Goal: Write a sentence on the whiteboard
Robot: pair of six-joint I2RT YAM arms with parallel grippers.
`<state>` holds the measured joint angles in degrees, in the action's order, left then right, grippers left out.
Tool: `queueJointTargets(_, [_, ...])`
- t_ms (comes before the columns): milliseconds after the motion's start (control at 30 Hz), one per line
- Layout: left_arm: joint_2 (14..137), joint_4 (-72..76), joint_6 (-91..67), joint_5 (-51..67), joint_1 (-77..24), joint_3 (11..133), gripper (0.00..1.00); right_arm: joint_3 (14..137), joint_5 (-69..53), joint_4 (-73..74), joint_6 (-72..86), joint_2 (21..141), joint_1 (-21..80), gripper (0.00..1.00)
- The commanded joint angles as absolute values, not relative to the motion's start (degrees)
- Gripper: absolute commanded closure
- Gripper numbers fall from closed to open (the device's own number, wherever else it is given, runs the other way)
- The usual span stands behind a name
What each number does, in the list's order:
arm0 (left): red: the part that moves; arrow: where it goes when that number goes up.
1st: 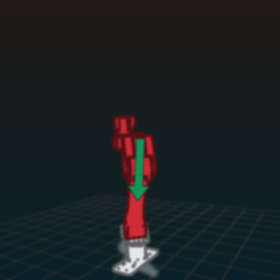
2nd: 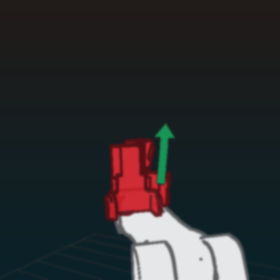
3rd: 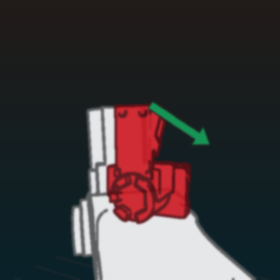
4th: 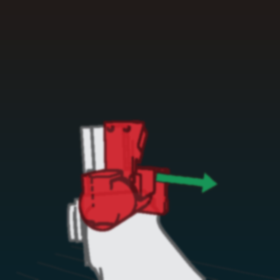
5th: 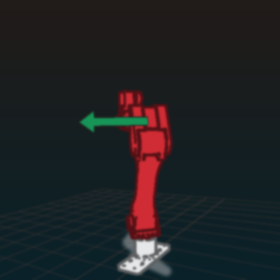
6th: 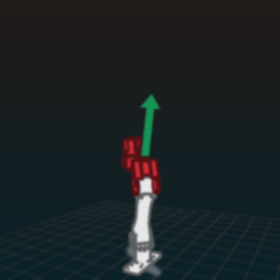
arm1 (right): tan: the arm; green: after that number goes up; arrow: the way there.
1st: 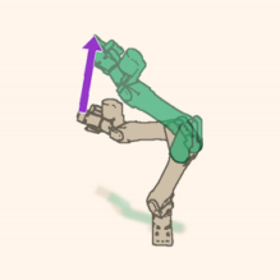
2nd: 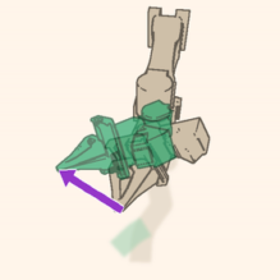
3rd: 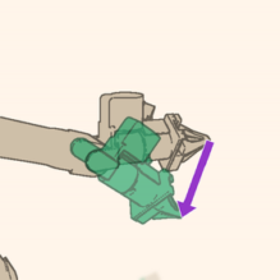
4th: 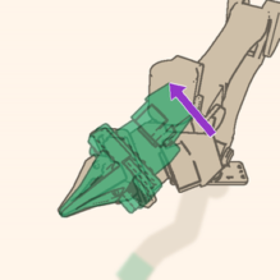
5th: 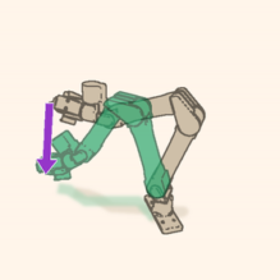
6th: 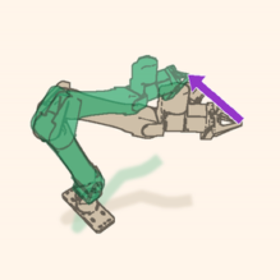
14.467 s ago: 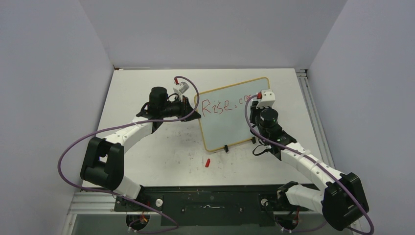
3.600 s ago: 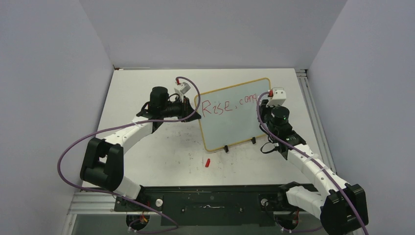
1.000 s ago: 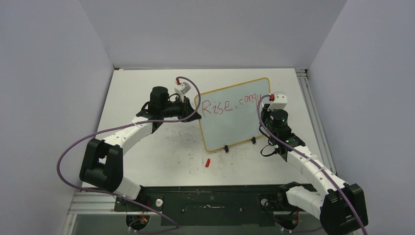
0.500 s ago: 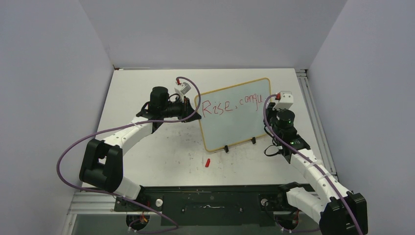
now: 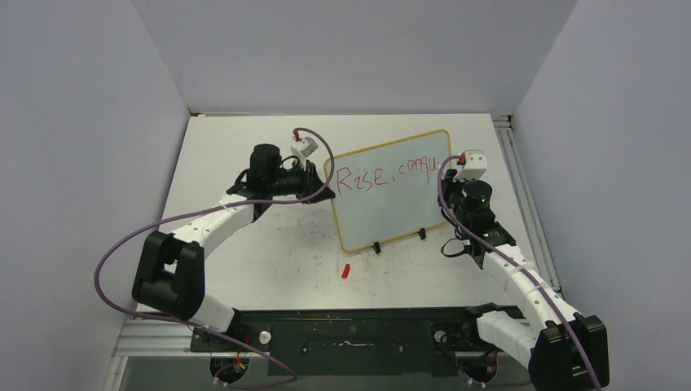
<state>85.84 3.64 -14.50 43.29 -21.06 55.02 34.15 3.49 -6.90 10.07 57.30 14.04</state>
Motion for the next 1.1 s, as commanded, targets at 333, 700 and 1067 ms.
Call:
queueJointTargets(333, [83.2,4.8,-13.0,43.4,-21.2,57.4,1.0,35.9,3.7,-11.0,9.6,59.4,12.9,0.95])
queueJointTargets(700, [83.1,4.8,-12.9,43.5,-21.2,57.4,1.0,36.8,4.5,-11.8,9.4,60.5,11.8,0.95])
queueJointTargets(1067, [83.2,4.7,-12.8,43.4,-21.2,57.4,1.0,37.9,2.7,-12.5,8.7,61.5,11.4,0.95])
